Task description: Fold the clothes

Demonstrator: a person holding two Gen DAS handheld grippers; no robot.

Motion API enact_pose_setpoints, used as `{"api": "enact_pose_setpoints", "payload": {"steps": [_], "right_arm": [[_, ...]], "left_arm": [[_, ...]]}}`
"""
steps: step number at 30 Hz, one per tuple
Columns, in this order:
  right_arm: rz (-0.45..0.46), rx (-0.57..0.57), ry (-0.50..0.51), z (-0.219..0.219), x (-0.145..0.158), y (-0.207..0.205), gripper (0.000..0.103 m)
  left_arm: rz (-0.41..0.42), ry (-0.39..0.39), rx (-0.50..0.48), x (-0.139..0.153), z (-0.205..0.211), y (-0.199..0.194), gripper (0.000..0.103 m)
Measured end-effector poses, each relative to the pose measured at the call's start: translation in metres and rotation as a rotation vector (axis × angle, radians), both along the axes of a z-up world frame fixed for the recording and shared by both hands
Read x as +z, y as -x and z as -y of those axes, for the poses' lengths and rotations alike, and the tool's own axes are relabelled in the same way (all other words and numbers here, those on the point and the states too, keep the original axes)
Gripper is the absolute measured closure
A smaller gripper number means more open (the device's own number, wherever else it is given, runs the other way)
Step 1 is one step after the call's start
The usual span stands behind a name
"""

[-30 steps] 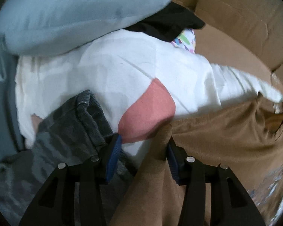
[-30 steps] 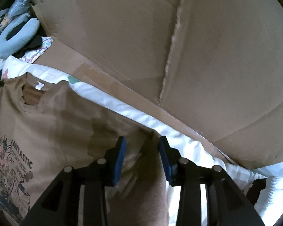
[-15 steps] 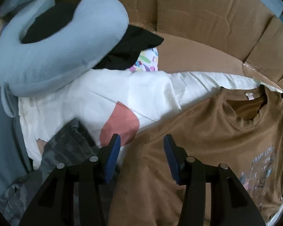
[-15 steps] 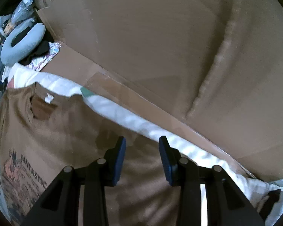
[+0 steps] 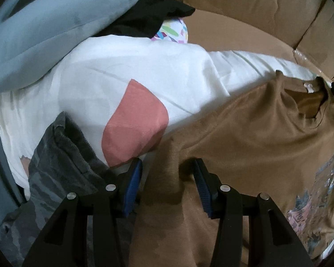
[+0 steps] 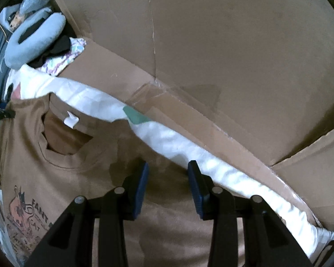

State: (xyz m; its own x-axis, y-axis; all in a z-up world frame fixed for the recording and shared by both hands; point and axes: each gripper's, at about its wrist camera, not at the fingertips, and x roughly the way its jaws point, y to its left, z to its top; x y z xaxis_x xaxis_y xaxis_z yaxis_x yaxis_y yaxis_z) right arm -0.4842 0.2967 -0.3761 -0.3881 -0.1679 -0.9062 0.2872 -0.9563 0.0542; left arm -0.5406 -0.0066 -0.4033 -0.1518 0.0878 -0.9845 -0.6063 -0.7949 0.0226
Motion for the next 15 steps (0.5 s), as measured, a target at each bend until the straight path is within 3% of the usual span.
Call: {"api": "enact_pose_setpoints", "payload": {"steps": [1,3,5,9,15], "right_arm": [[0.000,-0.003,0.013,-0.003,0.002,0.001,0.068],[0.004,-0.012,0.023,-0.007,0.003,0.004,0.068],[0.009,-0.011,0.042,-0.005,0.003,0.007,0.068],[0.020,0.010,0.064,0.005,0.003,0.012,0.068],[0.053,0.083,0.053,0.030,-0.004,0.017,0.068]], "left_arm": [[-0.002,-0.002,0.011,0.000,0.001,0.001,0.066],[0.001,0.000,0.033,-0.001,0.005,0.004,0.090],[0.036,-0.020,0.043,-0.002,0.008,0.007,0.097],[0.021,0.010,0.017,0.002,0.008,0.005,0.098],[0.034,0.026,0.059,0.002,0.018,0.006,0.098]]}}
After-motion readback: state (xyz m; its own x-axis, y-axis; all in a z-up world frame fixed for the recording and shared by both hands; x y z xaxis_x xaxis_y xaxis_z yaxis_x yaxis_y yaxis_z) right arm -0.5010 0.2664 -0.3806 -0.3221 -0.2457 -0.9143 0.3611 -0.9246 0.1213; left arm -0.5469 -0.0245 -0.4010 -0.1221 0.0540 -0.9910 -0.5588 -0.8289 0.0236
